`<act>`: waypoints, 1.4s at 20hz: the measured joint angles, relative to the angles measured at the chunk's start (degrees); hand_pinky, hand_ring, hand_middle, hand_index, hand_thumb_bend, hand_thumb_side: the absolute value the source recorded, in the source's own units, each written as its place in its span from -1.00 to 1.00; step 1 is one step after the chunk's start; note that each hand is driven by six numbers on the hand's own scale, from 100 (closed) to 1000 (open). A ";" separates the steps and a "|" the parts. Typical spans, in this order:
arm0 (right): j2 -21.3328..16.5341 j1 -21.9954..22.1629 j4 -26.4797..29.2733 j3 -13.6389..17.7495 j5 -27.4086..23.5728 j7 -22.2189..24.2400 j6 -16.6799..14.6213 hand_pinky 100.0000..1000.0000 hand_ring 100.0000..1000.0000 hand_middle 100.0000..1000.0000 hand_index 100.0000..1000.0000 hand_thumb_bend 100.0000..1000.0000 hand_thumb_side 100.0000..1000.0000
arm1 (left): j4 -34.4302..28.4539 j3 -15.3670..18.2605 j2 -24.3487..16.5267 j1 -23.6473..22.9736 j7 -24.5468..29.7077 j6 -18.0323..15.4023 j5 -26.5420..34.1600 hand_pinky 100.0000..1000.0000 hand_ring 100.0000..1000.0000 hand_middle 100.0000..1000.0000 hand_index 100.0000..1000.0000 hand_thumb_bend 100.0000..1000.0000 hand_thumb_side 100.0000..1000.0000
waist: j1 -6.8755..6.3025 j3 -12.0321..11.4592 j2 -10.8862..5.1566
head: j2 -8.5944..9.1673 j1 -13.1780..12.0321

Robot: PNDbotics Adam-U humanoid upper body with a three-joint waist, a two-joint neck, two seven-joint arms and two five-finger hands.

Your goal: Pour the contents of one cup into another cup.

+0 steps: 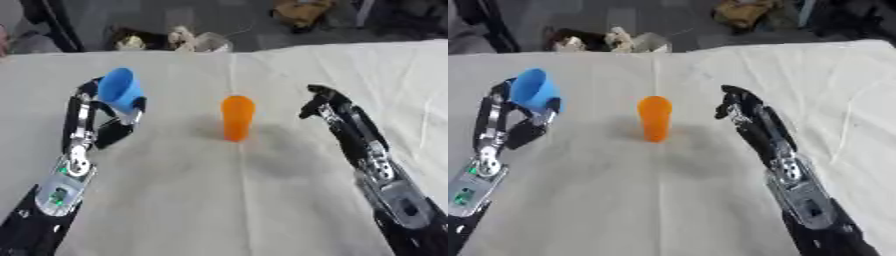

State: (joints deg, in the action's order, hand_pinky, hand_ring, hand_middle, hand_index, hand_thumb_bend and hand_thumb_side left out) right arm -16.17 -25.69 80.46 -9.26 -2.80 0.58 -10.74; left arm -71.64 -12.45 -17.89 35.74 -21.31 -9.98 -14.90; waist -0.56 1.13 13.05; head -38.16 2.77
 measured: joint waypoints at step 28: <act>0.72 -7.69 -12.36 -2.44 22.38 -3.50 -6.12 0.86 0.61 0.47 0.90 -0.68 0.01 | -28.34 -1.97 -3.83 -9.28 13.97 9.73 4.78 -0.33 0.27 -0.83 -0.03 -1.00 -0.83 | -0.38 -6.13 -0.01 | 0.39 2.58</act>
State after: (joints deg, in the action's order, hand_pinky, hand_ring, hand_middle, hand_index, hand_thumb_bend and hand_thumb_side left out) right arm -15.45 -33.38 68.09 -11.70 19.58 -2.92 -16.86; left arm -99.98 -14.42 -21.72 26.47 -7.34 -0.25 -10.12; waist -0.94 -4.99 13.04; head -37.77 5.34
